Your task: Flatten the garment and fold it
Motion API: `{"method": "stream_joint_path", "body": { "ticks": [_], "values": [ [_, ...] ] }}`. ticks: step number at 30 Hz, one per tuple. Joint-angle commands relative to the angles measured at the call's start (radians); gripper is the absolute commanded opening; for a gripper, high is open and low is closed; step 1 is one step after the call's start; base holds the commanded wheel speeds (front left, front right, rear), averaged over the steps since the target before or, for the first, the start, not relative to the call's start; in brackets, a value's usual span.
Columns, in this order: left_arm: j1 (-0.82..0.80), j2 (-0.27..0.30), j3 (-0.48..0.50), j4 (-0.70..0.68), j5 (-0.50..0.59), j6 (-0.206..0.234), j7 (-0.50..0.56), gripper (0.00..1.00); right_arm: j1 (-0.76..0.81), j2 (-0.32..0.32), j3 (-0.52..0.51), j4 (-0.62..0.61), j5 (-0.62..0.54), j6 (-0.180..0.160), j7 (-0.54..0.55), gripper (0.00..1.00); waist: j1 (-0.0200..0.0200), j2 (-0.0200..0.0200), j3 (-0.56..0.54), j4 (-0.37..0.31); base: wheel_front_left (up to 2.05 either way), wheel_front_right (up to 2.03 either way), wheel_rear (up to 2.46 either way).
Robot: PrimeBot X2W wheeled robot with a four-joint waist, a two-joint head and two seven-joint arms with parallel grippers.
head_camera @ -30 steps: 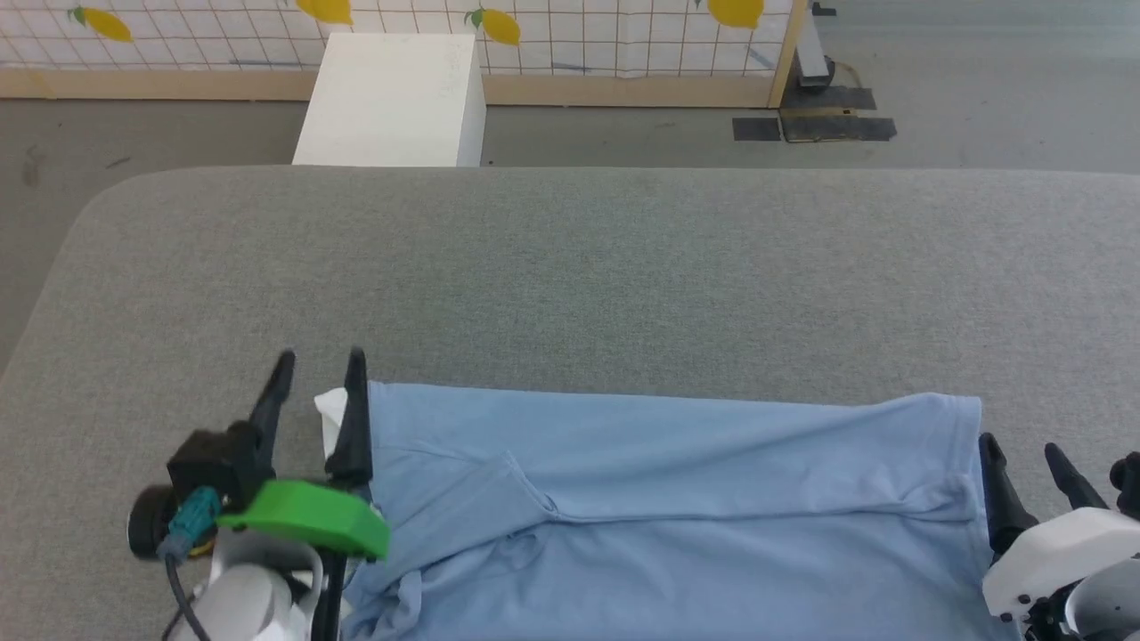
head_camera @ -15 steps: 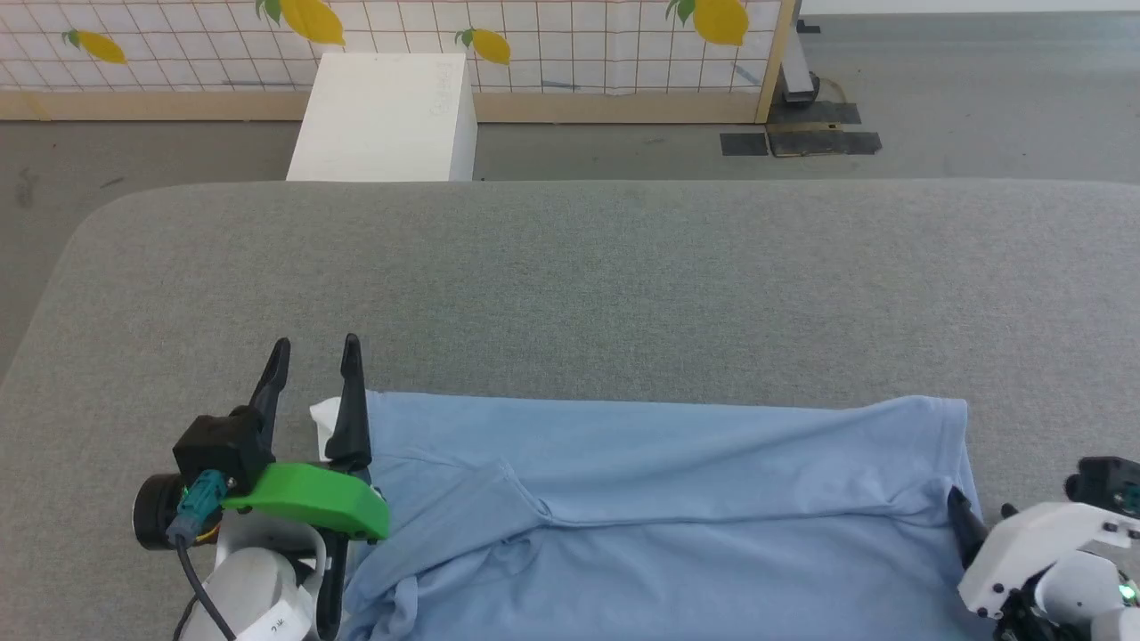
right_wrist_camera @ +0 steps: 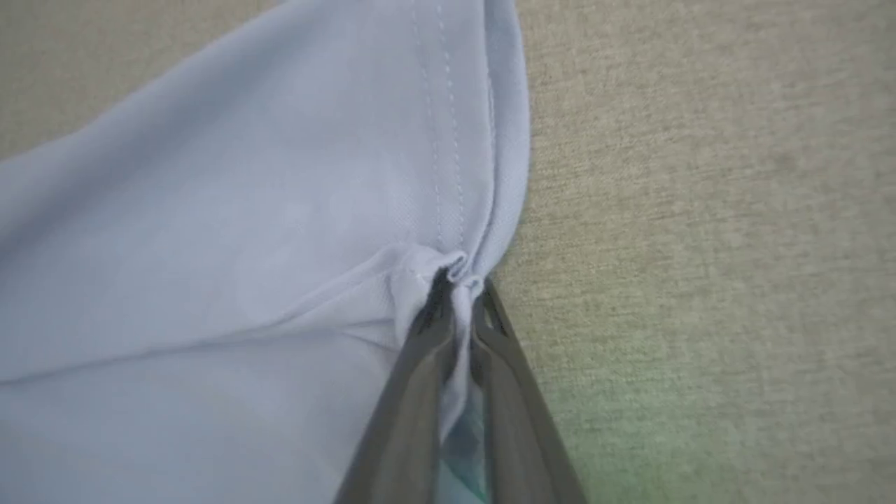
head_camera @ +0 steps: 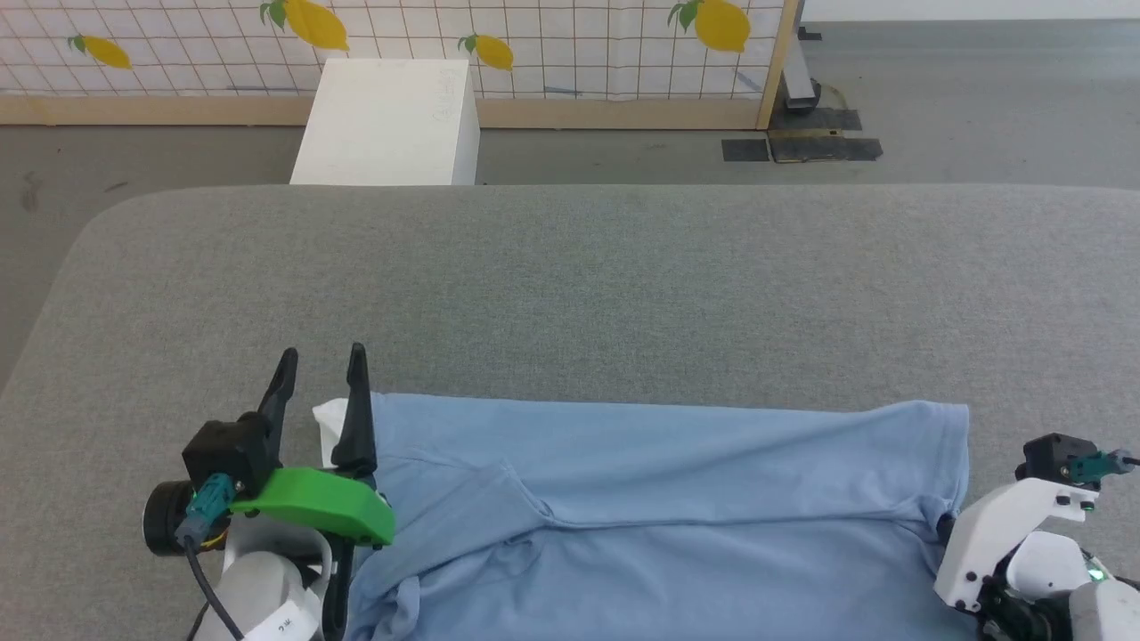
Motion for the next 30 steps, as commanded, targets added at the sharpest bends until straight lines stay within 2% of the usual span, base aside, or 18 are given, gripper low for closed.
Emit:
{"method": "stream_joint_path", "body": {
  "ticks": [1,8,12,13,18,25,27,30],
  "values": [
    [-0.018,-0.006,0.007,0.005,0.013,-0.009,-0.004,1.0,0.025,0.012,0.001,0.005,-0.012,-0.001,0.002,0.0,0.0,0.0,0.001,-0.002,0.0,0.0,0.0],
    [-0.023,-0.021,0.02,0.015,0.025,-0.027,-0.004,1.0,0.034,0.012,-0.09,-0.049,-0.118,-0.001,-0.048,0.0,0.0,0.0,0.007,-0.006,0.0,0.0,0.0],
    [-0.024,-0.028,0.03,0.018,0.031,-0.034,-0.004,1.0,0.026,0.012,-0.225,-0.08,-0.221,-0.001,-0.105,0.0,0.0,0.0,0.011,-0.007,0.0,0.0,0.0],
    [-0.023,-0.033,0.034,0.02,0.035,-0.038,-0.004,1.0,0.018,0.012,-0.311,-0.09,-0.284,-0.001,-0.138,0.0,0.0,0.0,0.012,-0.006,0.0,0.0,0.0],
    [-0.024,-0.039,0.042,0.023,0.041,-0.045,-0.004,1.0,0.014,0.012,-0.411,-0.096,-0.387,-0.001,-0.178,0.0,0.0,0.0,0.012,-0.007,0.0,0.0,0.0],
    [-0.02,-0.046,0.053,0.026,0.048,-0.052,-0.004,1.0,0.013,0.012,-0.405,-0.131,-0.411,-0.001,-0.173,0.0,0.0,0.0,0.016,-0.009,0.0,0.0,0.0],
    [-0.02,-0.047,0.055,0.028,0.049,-0.053,-0.004,1.0,0.026,0.012,-0.363,-0.164,-0.382,-0.001,-0.131,0.0,0.0,0.0,0.016,-0.008,0.0,0.0,0.0],
    [-0.018,-0.049,0.059,0.031,0.052,-0.057,-0.004,1.0,0.07,0.012,-0.274,-0.279,-0.322,-0.001,-0.037,0.0,0.0,0.0,0.015,-0.006,0.0,0.0,0.0]
  ]
}}
